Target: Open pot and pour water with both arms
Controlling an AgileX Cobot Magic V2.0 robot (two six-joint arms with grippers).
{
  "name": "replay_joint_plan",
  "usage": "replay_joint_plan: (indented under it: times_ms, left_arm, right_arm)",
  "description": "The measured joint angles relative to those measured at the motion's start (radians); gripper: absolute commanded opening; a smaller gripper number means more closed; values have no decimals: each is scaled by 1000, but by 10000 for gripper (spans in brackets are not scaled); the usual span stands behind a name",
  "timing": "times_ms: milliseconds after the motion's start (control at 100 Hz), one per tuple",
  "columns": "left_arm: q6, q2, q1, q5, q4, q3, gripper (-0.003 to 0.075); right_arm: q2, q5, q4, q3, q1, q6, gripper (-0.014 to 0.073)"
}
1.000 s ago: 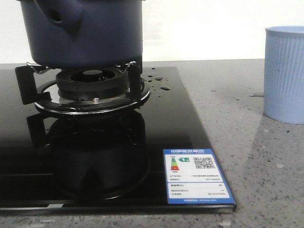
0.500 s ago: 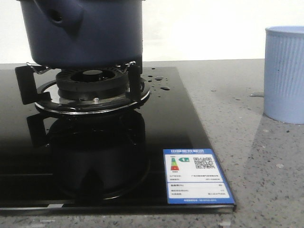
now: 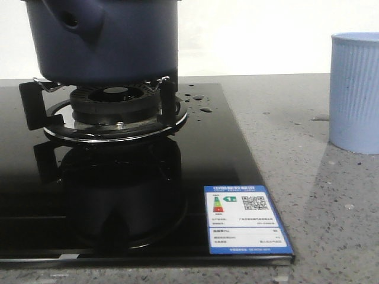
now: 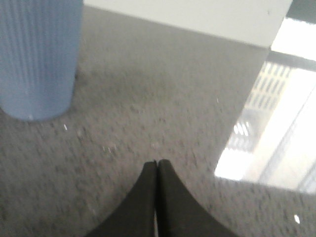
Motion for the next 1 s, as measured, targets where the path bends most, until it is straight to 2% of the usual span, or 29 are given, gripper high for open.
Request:
replay_joint_plan:
  times_ms: [80,120,290,410,550,620,700,830,1000]
  left_arm:
    - [0,0,0,-22,-26,0,-19]
    - [0,0,0,-48,-87,0,-20]
    - [0,0,0,-192,-475,0,-19]
    - [0,0,0,-264,-758,0,-19]
    - [-2,0,0,-319,-1075,0,-19]
    - [-2,0,0,-324,-1162,0,-19]
    - [11,0,0,-286,-1181,-1,-19]
    - [127,0,0,-114,-1131,-58,-19]
    - [287,86,0,75,-1089,-219,-19]
  right_arm:
    - [0,-151,50,0,0,15,-67]
    - [0,-233,81,0,0,23,-67]
    - [0,-483,143,0,0,34,-67]
    - [0,-530,200,0,0,83,-67]
    - [0,-425,282,0,0,120,-67]
    - [0,-388,291,-2,0,127,-67]
    - [0,-318,300,-37,0,132,-67]
    - [20,-109,302,-150,0,134,-67]
    - [189,142,304,-341,2,131,-67]
